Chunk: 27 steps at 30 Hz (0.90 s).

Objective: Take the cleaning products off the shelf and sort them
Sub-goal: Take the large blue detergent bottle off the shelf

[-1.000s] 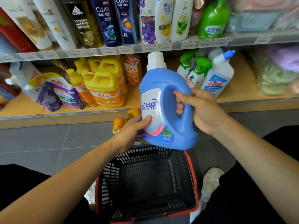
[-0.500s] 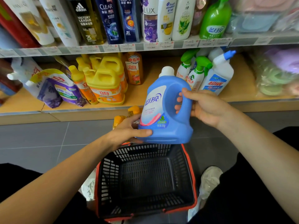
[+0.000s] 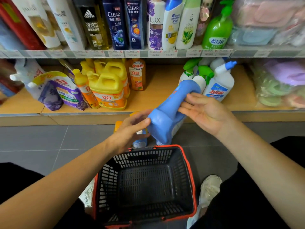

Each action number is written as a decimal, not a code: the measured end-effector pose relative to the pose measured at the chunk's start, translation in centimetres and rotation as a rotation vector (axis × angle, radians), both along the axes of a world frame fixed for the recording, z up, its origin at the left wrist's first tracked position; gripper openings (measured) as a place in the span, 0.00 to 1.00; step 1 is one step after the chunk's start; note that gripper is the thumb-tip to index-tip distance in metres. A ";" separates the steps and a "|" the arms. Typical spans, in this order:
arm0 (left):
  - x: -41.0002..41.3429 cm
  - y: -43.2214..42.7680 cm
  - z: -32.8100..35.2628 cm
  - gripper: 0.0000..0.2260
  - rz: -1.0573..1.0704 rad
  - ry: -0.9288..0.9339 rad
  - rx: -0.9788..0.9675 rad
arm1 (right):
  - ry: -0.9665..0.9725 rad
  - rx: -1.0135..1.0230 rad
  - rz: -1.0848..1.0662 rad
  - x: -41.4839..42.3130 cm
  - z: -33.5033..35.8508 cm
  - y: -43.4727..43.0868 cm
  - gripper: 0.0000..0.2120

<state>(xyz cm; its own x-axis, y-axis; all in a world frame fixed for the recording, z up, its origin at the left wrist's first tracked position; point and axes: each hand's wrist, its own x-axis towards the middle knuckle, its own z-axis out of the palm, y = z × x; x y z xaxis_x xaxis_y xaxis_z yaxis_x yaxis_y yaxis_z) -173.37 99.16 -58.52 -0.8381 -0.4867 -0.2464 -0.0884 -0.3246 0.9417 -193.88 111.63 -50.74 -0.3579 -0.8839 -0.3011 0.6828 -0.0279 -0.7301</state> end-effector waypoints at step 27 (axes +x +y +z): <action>-2.0 3.5 -0.3 0.26 0.380 -0.085 -0.447 | 0.305 0.078 -0.240 0.3 -2.0 -0.8 0.09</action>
